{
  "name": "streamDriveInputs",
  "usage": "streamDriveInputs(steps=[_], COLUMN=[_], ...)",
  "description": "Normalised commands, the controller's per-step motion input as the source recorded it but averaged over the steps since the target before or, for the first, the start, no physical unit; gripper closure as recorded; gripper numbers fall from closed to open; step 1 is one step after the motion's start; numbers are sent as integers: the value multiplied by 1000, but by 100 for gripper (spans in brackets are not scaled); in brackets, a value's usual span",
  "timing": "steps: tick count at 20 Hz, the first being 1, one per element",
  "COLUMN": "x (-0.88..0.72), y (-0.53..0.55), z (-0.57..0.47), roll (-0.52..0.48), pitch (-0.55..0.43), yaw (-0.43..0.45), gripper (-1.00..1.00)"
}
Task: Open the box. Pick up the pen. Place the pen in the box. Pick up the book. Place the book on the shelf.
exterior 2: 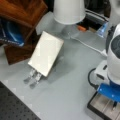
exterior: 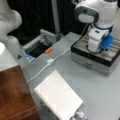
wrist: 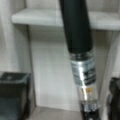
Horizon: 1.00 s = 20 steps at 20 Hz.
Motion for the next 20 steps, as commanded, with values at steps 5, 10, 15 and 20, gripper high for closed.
streamDriveInputs(steps=[5, 10, 15, 20], x=[-82, -80, -53, -30], y=[-165, -241, -434, -553], z=[22, 137, 297, 276], roll=[-133, -124, -108, -136], pitch=[-48, -40, 16, 66], yaw=[60, 58, 70, 86], gripper=[-100, -100, -100, -100])
